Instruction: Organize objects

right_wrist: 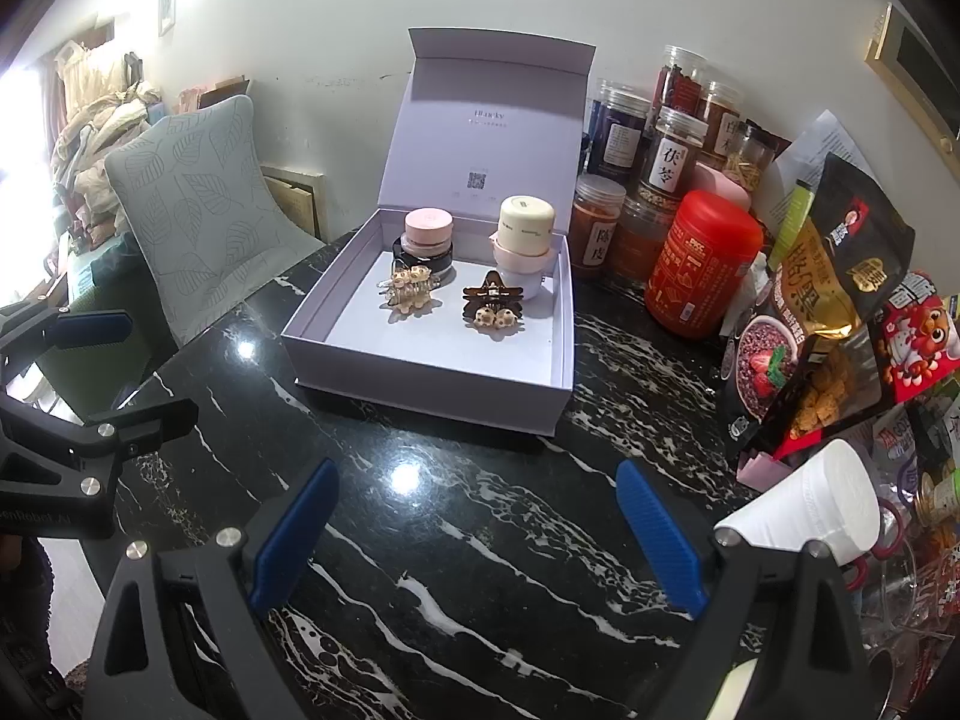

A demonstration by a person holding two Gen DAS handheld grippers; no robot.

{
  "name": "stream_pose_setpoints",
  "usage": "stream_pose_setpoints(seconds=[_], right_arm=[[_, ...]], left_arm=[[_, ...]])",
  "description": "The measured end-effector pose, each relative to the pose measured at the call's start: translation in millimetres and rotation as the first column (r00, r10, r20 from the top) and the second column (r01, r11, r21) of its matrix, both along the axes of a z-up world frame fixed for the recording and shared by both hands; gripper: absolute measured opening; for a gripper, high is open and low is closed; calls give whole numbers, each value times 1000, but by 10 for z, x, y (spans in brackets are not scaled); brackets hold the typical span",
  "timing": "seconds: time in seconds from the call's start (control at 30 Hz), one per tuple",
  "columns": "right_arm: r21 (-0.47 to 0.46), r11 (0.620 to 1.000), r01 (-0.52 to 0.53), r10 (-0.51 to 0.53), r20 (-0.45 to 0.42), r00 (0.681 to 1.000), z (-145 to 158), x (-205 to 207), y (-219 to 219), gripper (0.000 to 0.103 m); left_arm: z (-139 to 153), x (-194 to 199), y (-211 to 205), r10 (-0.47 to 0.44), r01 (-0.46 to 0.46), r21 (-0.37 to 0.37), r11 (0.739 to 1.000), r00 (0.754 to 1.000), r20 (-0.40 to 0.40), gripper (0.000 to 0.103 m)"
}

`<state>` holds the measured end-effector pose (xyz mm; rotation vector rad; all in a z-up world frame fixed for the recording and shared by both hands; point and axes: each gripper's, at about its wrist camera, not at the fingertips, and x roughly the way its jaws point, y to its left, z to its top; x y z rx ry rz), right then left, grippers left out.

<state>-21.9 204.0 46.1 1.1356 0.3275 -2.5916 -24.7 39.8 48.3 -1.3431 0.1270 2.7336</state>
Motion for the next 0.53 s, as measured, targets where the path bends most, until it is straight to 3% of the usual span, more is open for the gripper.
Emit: stream_pose_setpoints(seconds=[0.53], right_arm=[[9, 1000, 2, -2, 11, 1000, -31, -7, 19, 95]], left_arm=[[-30, 5, 53, -25, 25, 6, 1000, 1000, 5, 90]])
